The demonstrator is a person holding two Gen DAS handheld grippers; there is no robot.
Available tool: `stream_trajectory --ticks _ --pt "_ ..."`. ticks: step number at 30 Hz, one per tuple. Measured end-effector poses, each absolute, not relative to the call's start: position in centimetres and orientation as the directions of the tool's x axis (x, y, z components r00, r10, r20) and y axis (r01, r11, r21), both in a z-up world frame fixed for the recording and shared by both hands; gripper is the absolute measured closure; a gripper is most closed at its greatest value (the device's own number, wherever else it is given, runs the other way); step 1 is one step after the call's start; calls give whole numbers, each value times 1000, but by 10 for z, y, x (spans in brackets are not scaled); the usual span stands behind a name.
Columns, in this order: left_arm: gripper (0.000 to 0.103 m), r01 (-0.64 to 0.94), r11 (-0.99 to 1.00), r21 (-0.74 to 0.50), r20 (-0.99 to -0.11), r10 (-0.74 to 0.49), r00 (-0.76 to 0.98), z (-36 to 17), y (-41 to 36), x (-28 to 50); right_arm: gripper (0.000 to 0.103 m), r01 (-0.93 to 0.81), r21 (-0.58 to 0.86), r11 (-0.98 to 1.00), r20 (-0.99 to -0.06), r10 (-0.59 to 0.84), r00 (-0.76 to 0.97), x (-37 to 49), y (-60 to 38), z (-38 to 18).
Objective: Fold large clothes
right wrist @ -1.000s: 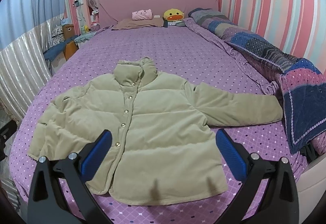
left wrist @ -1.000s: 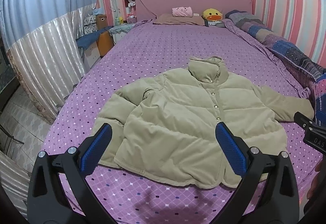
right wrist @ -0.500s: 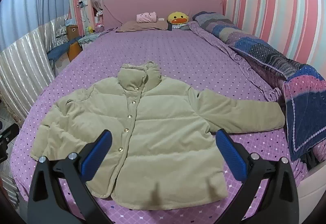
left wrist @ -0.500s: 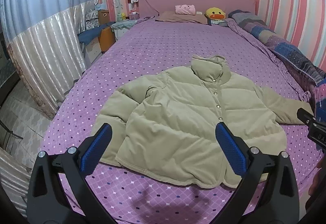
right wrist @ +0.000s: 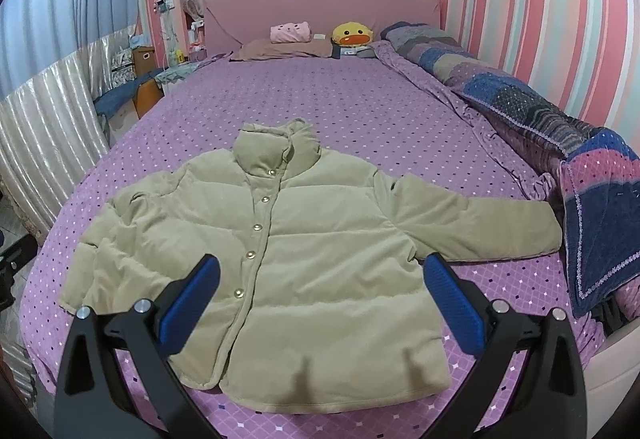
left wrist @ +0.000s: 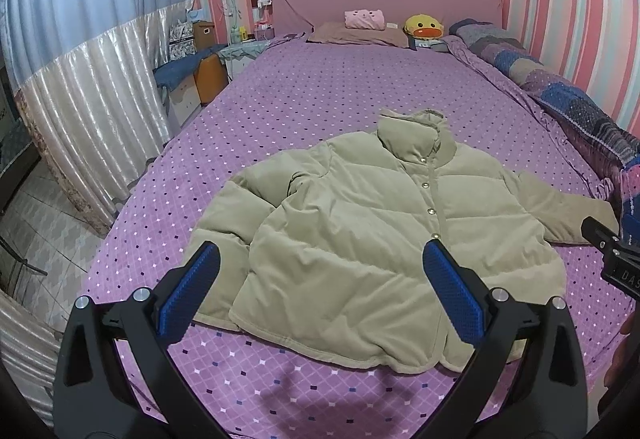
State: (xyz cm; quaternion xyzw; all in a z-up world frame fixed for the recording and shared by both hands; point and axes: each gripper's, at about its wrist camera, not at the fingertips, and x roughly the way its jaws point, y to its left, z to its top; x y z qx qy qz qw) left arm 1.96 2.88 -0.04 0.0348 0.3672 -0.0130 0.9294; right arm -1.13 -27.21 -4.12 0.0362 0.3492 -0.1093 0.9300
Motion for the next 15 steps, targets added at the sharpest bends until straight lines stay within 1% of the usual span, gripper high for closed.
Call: stream_trajectory --ticks 15 --pt "3 50 996 68 -691 11 723 -3 26 25 2 247 -44 968 -647 -216 731 -12 -273 -45"
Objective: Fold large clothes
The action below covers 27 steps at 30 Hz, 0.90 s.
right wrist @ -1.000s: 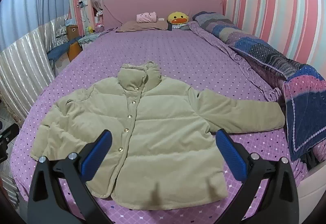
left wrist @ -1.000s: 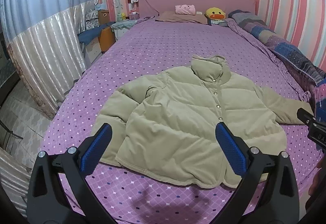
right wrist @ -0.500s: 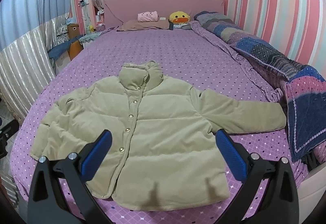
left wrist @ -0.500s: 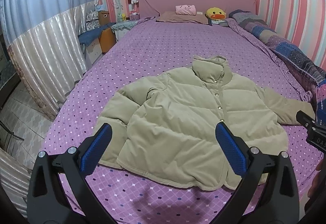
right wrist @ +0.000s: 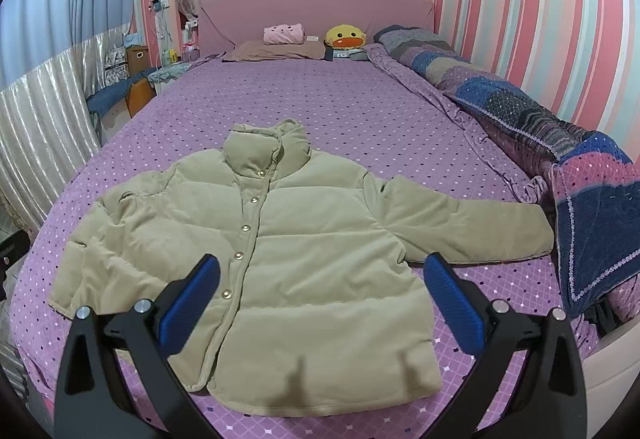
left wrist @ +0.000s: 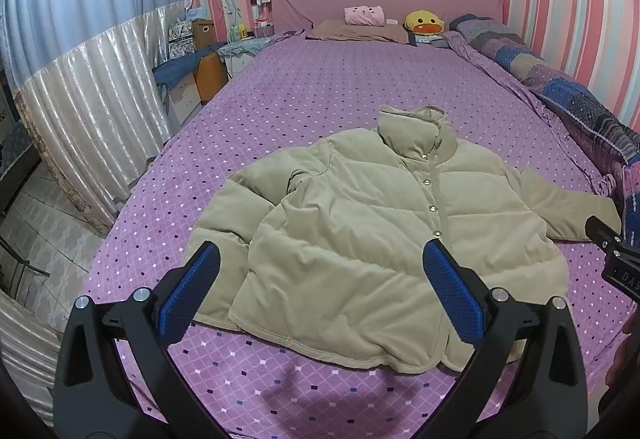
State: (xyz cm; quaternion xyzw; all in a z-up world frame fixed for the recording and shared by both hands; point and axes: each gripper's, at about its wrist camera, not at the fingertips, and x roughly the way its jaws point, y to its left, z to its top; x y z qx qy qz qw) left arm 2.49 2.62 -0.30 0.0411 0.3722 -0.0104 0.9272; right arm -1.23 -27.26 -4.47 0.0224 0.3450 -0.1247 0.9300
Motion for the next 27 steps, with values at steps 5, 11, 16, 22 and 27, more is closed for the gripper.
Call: stream_trajectory --ticks 5,11,16,22,27 --pt "3 48 996 70 -694 14 720 -4 25 27 2 247 -42 968 -649 -214 730 -12 -272 -45" --pt "3 46 996 78 -700 22 714 -6 23 30 2 248 -32 968 -658 -207 724 -9 -276 -47" --pt "3 48 995 86 -699 27 714 -6 21 31 2 244 -25 969 -654 -201 729 -7 -277 -47" --pt "3 46 995 93 -695 31 718 1 17 28 2 251 -23 968 -659 -203 724 -8 -277 -47" --pt "3 52 997 65 -701 9 713 5 20 26 2 250 -15 968 -666 -196 719 -9 -277 -48"
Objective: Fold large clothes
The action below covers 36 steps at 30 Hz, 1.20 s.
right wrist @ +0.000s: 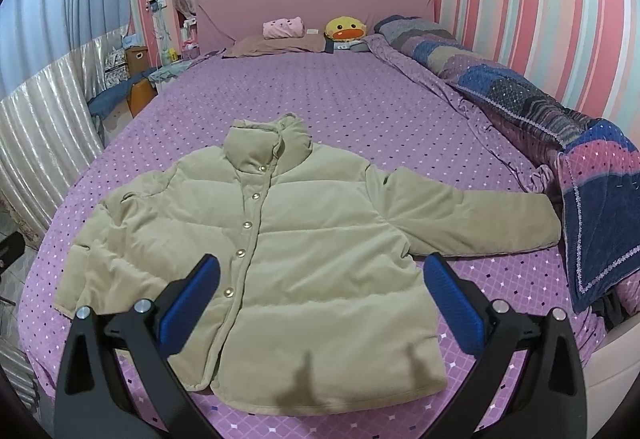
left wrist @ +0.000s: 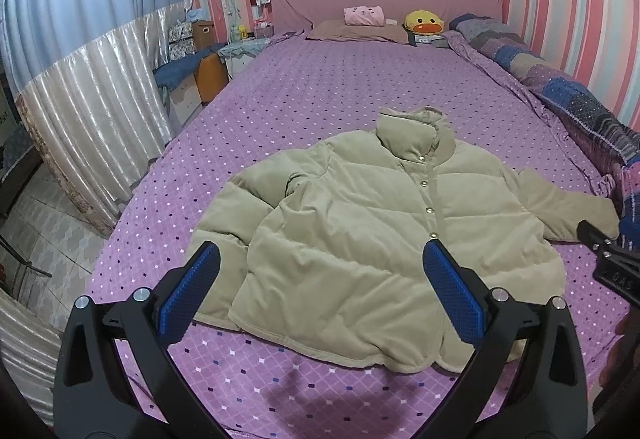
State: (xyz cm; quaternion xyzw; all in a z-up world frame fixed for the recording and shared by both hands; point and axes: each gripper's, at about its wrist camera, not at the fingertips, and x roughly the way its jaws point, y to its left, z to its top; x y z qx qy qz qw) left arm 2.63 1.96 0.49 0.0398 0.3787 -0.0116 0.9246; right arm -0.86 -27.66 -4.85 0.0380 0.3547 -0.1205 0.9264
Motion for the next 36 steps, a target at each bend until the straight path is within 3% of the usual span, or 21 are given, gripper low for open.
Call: stream_trajectory --ticks 7,13,18,26,36 --pt "3 6 995 98 -741 69 668 33 18 21 2 252 -55 966 -664 -224 713 -7 -279 -47" --pt "3 72 997 2 -699 -50 714 99 11 0 2 282 -1 959 -694 -204 691 2 -309 -53" --pt "3 138 985 -102 -642 -171 747 137 -5 -4 2 391 -87 916 -698 -336 632 9 -350 -71" --pt "3 232 950 -211 -678 -313 665 126 -46 33 2 523 -103 846 -722 -426 546 13 -435 -103" --pt "3 267 934 -237 -694 -355 626 107 -99 76 2 625 -153 766 -743 -506 438 26 -515 -143"
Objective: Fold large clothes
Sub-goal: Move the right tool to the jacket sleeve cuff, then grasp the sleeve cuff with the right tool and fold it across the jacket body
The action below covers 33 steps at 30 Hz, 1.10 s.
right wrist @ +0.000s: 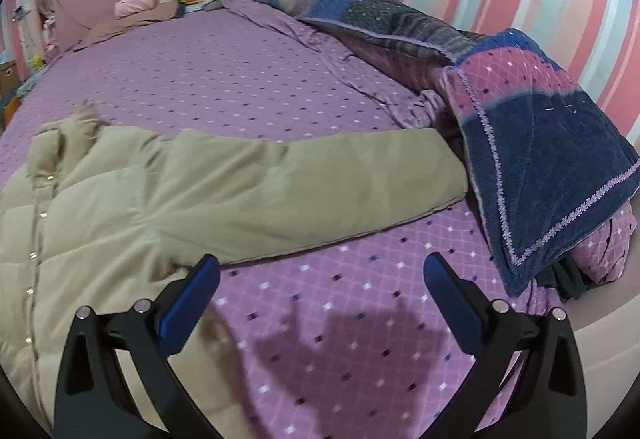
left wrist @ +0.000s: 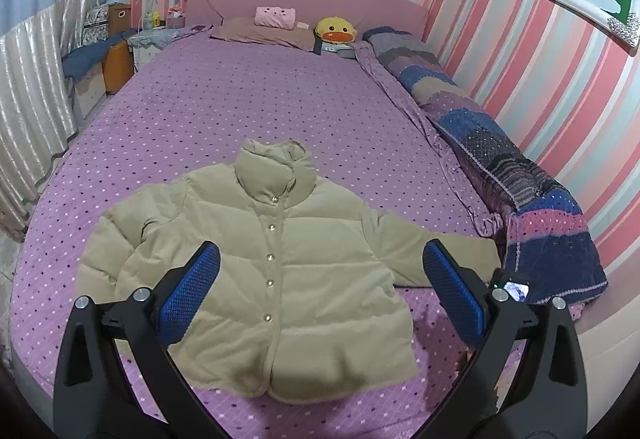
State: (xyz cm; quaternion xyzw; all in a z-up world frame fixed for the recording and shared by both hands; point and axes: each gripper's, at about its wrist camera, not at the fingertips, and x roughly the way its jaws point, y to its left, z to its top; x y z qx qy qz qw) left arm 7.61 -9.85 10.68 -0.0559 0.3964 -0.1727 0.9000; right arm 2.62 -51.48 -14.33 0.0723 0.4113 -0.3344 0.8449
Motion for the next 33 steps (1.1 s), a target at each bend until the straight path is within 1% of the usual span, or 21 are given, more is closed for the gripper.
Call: stream_trajectory --ticks 6,11,14,17,21,25,28,31,33 --pt "3 256 924 -284 -717 -382 584 90 -112 104 2 654 -177 735 -746 -534 398 38 -545 -161" --pt "3 278 924 -264 -728 -380 570 82 -121 112 2 679 -217 702 -737 -574 358 49 -572 -178" --pt "3 252 931 -262 -738 -362 570 74 -116 121 2 710 -186 680 -751 -564 344 51 -596 -188" --pt "3 233 928 -292 -734 -373 567 69 -113 131 2 733 -159 661 -766 -551 331 53 -620 -198" --pt "3 236 932 -276 -741 -363 565 64 -120 141 2 751 -193 631 -769 -572 284 57 -646 -207" --pt "3 217 945 -243 -746 -325 581 51 -125 154 2 733 -242 636 -757 -596 267 59 -653 -207" --pt "3 206 970 -126 -769 -226 597 18 -130 183 2 716 -270 643 -751 -607 261 62 -655 -208" --pt "3 227 971 -71 -820 -186 541 -38 -133 234 2 715 -266 646 -758 -599 259 65 -665 -214" --pt "3 244 970 -12 -862 -133 488 -86 -133 270 2 724 -241 646 -759 -590 274 68 -677 -219"
